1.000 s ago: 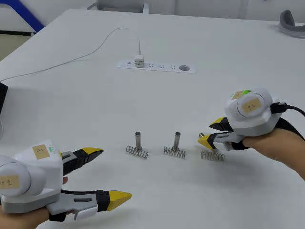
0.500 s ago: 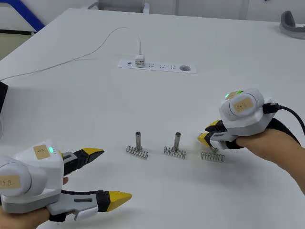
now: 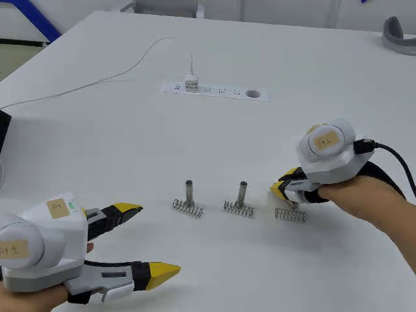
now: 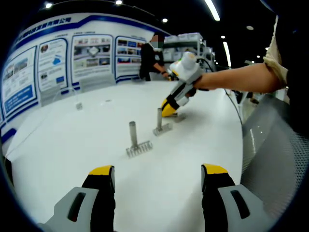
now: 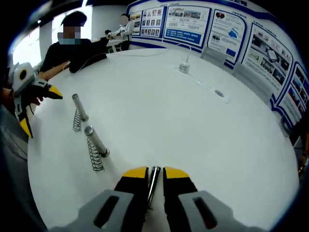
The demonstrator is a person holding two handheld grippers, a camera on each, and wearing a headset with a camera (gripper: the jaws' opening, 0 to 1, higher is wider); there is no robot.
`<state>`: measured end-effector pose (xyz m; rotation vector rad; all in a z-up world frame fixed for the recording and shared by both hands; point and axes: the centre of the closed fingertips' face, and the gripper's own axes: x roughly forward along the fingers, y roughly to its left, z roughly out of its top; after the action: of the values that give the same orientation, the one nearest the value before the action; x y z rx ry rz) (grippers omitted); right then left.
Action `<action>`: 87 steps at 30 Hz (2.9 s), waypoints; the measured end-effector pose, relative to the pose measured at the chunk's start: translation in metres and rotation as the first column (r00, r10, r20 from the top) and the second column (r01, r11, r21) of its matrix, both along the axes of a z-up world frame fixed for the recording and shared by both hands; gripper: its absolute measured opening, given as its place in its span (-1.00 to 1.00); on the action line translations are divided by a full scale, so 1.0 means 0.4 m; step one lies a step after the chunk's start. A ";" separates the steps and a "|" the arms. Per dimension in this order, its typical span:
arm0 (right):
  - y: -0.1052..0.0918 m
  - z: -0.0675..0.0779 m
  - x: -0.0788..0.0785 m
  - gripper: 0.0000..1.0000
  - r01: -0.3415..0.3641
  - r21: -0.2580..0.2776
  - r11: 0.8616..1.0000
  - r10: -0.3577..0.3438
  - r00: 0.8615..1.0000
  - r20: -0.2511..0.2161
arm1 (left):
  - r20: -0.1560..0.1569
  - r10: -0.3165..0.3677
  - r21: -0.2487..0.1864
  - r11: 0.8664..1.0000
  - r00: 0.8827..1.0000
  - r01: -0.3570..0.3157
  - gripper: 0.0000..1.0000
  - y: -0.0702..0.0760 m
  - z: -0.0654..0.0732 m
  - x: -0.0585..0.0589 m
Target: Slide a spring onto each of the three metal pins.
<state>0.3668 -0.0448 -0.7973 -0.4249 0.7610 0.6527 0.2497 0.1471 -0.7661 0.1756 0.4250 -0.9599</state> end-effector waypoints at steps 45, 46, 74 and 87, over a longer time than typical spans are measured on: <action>-0.005 0.010 -0.026 -0.82 0.097 0.023 0.995 -0.095 0.992 -0.080 | -0.008 0.008 -0.005 1.000 1.000 -0.008 0.46 0.007 -0.012 0.002; -0.006 0.012 -0.027 -0.82 0.098 0.024 0.995 -0.096 0.992 -0.078 | -0.007 0.007 -0.005 1.000 1.000 -0.007 0.46 0.006 -0.011 0.002; -0.018 0.068 -0.037 -0.82 0.110 0.058 0.992 -0.108 0.994 -0.035 | 0.016 -0.005 -0.009 1.000 1.000 0.006 0.46 -0.005 0.015 -0.004; -0.014 0.089 -0.059 -0.82 0.121 0.068 0.990 -0.119 0.993 -0.025 | 0.028 -0.010 -0.010 1.000 1.000 0.010 0.46 0.002 0.021 -0.005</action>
<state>0.3432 -0.0503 -0.7618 -0.3063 0.7750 0.5698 0.2476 0.1479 -0.7578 0.1812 0.3941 -0.9682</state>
